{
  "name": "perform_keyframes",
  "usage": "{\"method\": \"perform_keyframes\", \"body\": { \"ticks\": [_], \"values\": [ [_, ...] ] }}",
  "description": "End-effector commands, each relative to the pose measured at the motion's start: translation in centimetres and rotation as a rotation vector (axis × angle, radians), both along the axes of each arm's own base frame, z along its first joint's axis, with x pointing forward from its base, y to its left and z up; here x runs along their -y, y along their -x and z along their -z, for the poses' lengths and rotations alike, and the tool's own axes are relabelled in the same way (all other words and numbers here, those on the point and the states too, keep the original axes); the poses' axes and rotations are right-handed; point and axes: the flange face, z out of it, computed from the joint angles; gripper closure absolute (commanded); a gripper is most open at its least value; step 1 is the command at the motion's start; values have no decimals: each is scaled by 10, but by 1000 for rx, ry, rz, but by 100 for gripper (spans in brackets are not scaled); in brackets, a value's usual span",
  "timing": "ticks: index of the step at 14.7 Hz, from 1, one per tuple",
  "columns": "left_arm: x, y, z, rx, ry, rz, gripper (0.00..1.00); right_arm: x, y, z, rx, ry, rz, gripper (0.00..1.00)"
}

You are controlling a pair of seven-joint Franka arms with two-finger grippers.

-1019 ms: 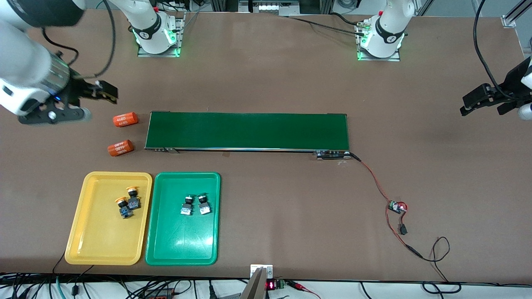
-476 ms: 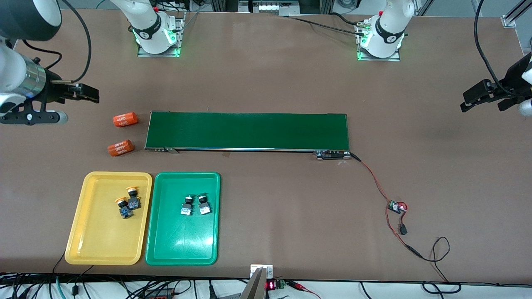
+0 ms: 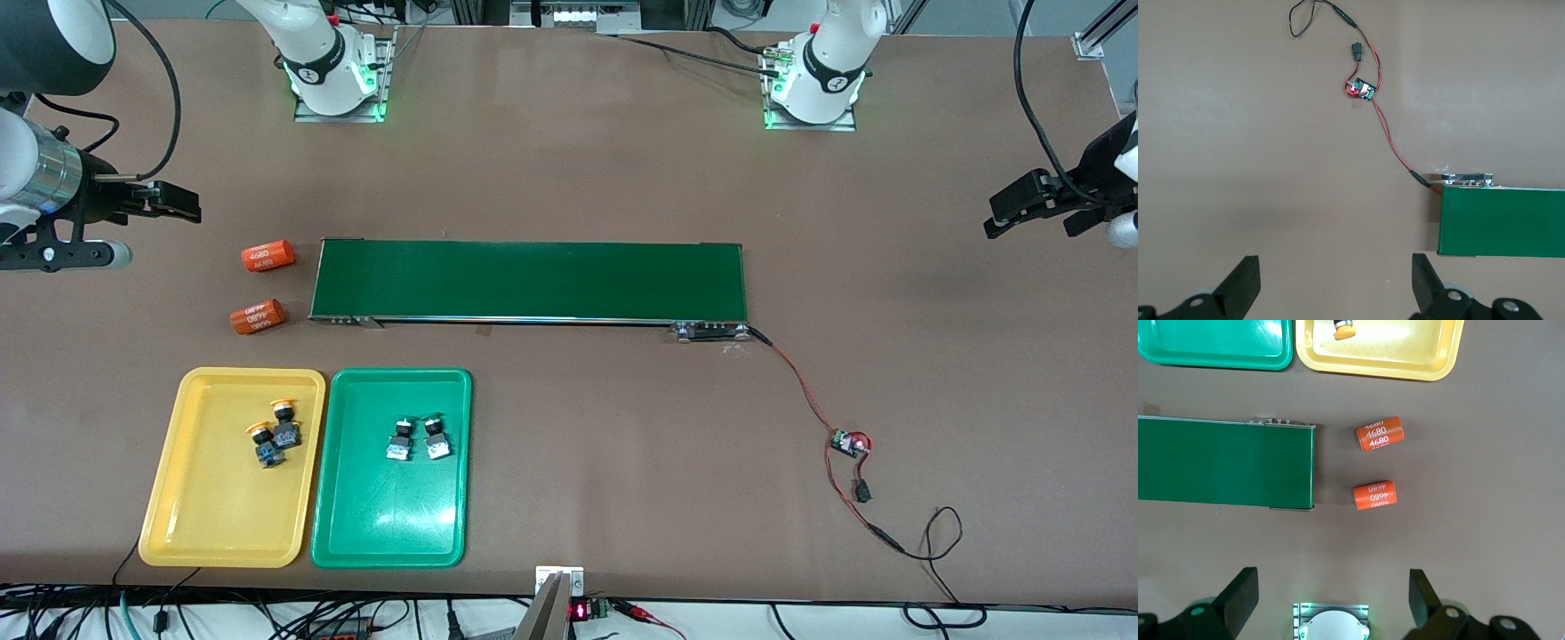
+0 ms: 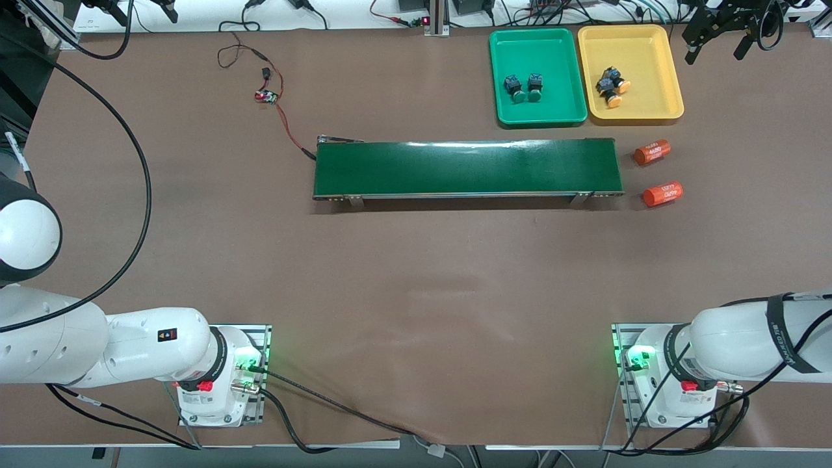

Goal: Sort buttons by color to trays

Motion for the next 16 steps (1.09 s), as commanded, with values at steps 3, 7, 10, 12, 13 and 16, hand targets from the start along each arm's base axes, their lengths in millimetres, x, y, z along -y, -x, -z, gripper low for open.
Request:
{"method": "perform_keyframes", "body": {
  "ticks": [3,7,10,12,13,16],
  "values": [
    [1,6,-7,0,1,21,0,-2,1,-6,10,0,-17,0],
    [1,6,-7,2,0,21,0,0,1,-6,13,-1,-10,0],
    [1,6,-7,0,1,21,0,-1,0,-6,20,-9,-7,0],
    [1,6,-7,2,0,21,0,-2,-1,-5,20,-15,-8,0],
    [1,5,-6,0,1,21,0,-2,-1,-5,21,-17,-8,0],
    [1,5,-6,0,1,19,0,-7,-3,-5,31,-19,-14,0]
  ]
}}
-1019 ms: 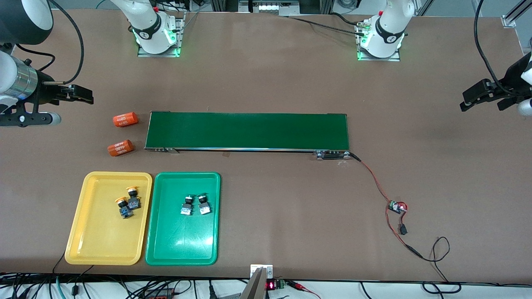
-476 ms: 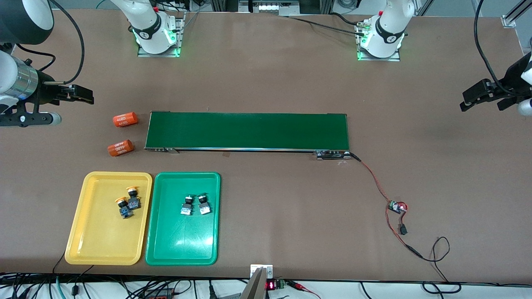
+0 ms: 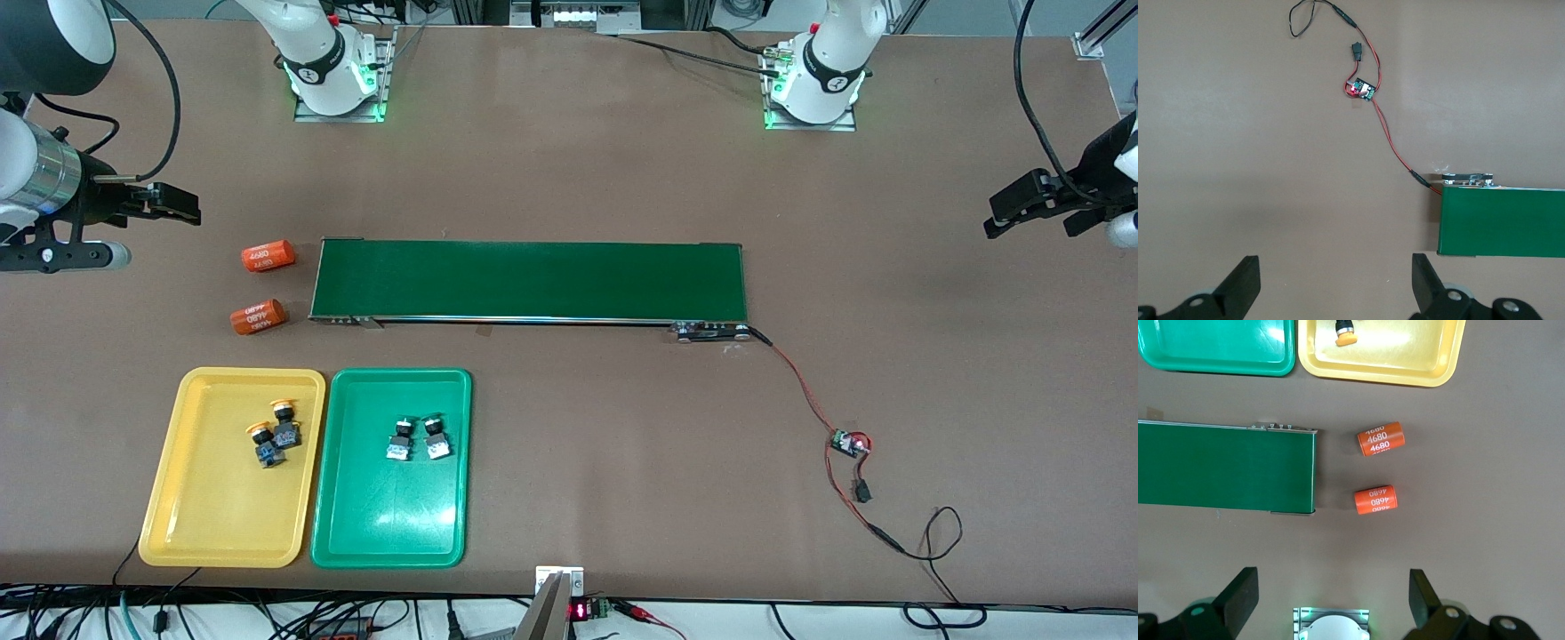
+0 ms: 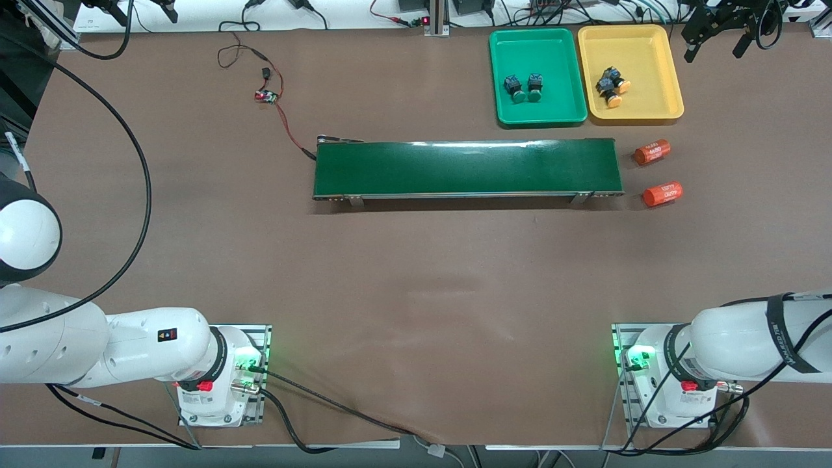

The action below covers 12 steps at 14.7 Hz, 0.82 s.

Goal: Sort buttons by color to trays

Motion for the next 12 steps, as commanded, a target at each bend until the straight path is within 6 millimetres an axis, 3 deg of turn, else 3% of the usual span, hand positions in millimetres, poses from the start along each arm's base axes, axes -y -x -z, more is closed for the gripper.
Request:
{"method": "perform_keyframes", "body": {
  "ticks": [1,12],
  "values": [
    [1,6,-7,2,0,21,0,-4,-1,-4,17,-16,-10,0],
    [2,6,-7,2,1,21,0,-13,3,-7,15,-53,-14,0]
  ]
}}
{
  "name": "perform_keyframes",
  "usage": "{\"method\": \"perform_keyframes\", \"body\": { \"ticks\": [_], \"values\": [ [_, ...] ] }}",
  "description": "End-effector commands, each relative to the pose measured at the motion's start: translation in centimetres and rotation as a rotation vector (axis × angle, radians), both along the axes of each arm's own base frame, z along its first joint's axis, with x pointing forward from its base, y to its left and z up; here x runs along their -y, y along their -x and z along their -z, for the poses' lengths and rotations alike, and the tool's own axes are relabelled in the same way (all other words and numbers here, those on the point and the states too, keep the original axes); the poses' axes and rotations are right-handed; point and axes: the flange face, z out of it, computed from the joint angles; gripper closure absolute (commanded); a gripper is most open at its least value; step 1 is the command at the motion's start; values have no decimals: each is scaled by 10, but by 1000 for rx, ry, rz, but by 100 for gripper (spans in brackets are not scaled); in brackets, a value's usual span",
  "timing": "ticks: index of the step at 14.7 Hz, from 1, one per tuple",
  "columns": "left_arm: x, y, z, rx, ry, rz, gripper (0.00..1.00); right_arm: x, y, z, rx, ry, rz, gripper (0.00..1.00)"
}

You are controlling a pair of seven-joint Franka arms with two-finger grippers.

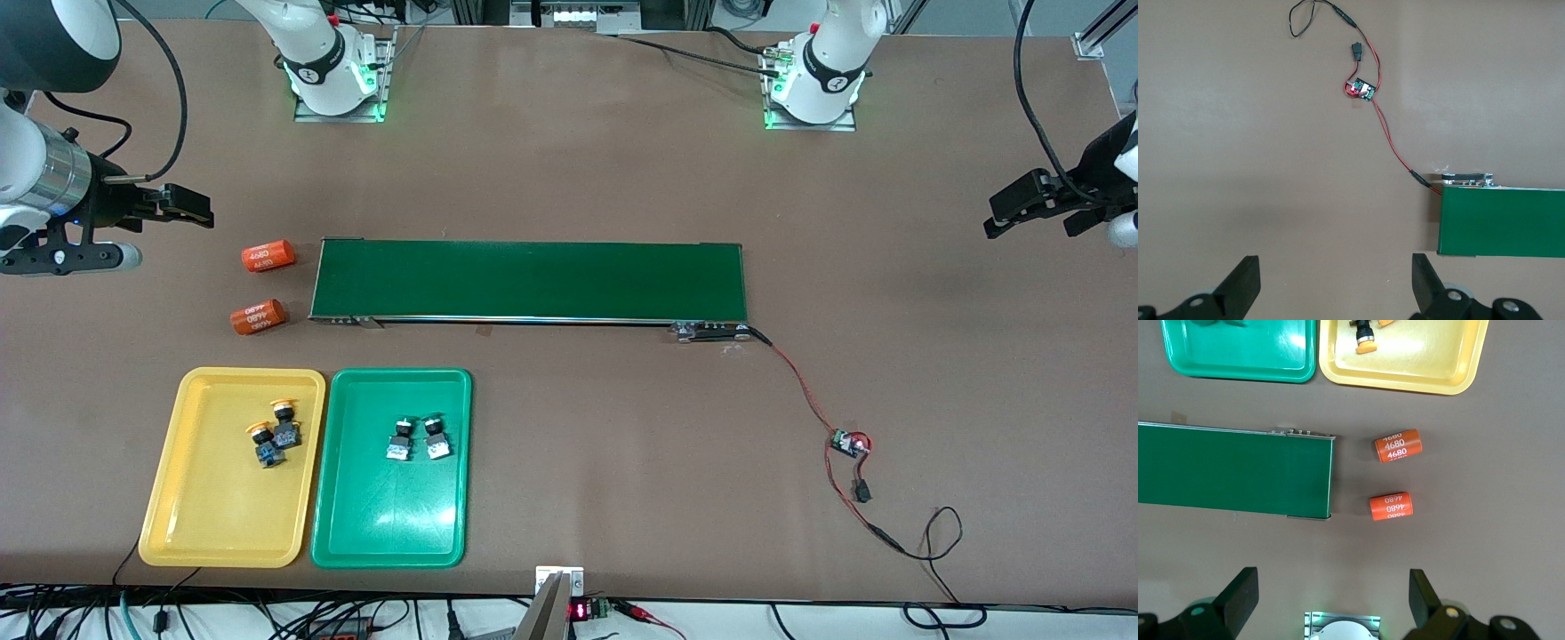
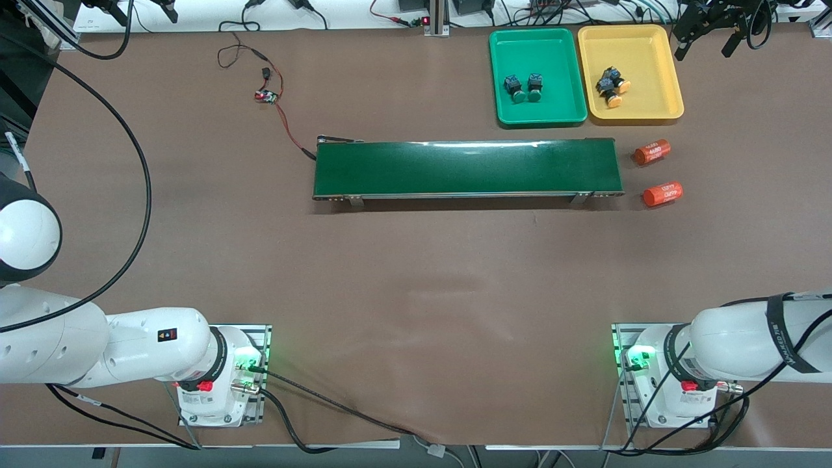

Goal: Sort buttons by color to trays

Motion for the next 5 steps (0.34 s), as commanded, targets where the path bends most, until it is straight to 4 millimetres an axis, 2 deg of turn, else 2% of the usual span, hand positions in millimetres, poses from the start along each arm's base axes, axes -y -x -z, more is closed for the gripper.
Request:
{"method": "perform_keyframes", "body": {
  "ticks": [1,5],
  "values": [
    [2,6,-7,2,1,22,0,-2,5,-7,3,-15,-6,0],
    [2,6,-7,2,1,22,0,-2,5,-7,0,-16,-6,0]
  ]
}}
